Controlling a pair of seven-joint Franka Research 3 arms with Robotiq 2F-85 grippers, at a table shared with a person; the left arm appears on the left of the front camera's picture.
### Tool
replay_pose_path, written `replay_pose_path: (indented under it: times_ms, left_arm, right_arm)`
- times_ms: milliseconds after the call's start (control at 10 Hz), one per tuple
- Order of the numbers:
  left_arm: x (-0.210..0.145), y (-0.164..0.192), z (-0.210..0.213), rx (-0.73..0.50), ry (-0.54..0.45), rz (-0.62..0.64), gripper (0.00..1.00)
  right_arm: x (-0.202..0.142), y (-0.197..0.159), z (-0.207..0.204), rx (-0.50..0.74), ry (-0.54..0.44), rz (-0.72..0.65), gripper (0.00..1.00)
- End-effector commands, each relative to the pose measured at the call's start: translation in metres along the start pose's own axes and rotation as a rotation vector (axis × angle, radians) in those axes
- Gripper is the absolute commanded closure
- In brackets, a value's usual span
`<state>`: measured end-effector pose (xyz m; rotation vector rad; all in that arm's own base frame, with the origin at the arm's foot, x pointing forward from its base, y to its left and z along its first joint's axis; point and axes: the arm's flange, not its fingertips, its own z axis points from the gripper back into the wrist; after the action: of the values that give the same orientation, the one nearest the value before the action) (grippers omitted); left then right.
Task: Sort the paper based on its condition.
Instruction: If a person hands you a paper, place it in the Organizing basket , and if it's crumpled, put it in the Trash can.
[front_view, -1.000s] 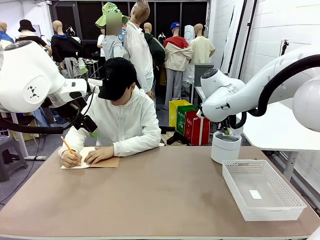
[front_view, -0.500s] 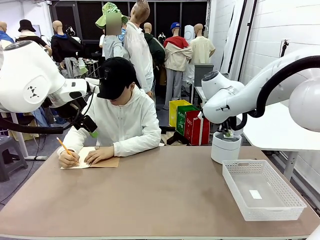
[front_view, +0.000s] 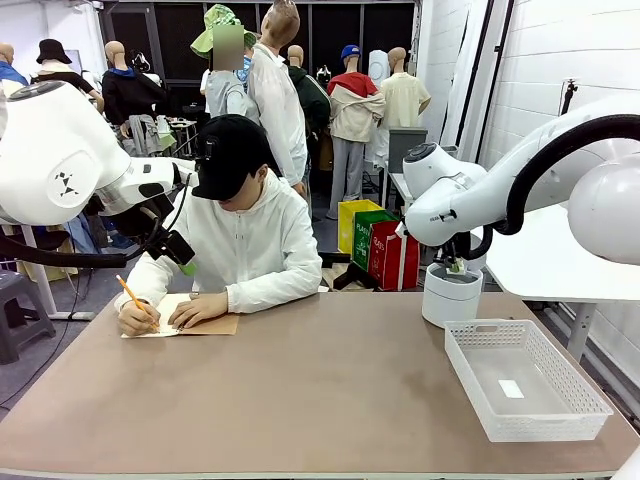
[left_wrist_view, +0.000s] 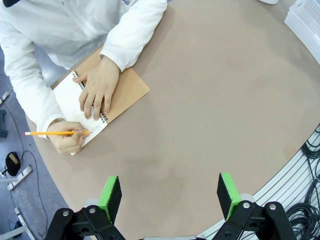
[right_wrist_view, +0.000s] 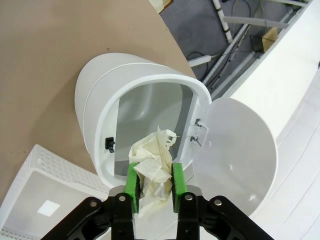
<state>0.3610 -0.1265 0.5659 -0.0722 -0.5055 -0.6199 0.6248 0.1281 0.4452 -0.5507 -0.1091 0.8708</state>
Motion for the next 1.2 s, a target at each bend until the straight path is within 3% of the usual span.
replay_pose_path:
  times_ms: [0, 200, 300, 1100]
  left_arm:
    - [0.000, 0.000, 0.001, -0.004, -0.004, 0.001, 0.00]
    - [0.000, 0.000, 0.001, -0.004, -0.004, 0.001, 0.00]
    - [0.000, 0.000, 0.001, -0.004, -0.004, 0.001, 0.00]
    - [0.000, 0.000, 0.001, -0.004, -0.004, 0.001, 0.00]
  right_arm:
    - [0.003, -0.007, -0.004, -0.020, 0.012, -0.004, 0.43]
    - [0.006, -0.003, -0.005, -0.005, 0.010, -0.010, 0.04]
    - [0.004, -0.005, -0.004, -0.003, 0.009, -0.007, 0.00]
    - [0.006, 0.004, 0.011, 0.016, 0.008, -0.029, 0.00]
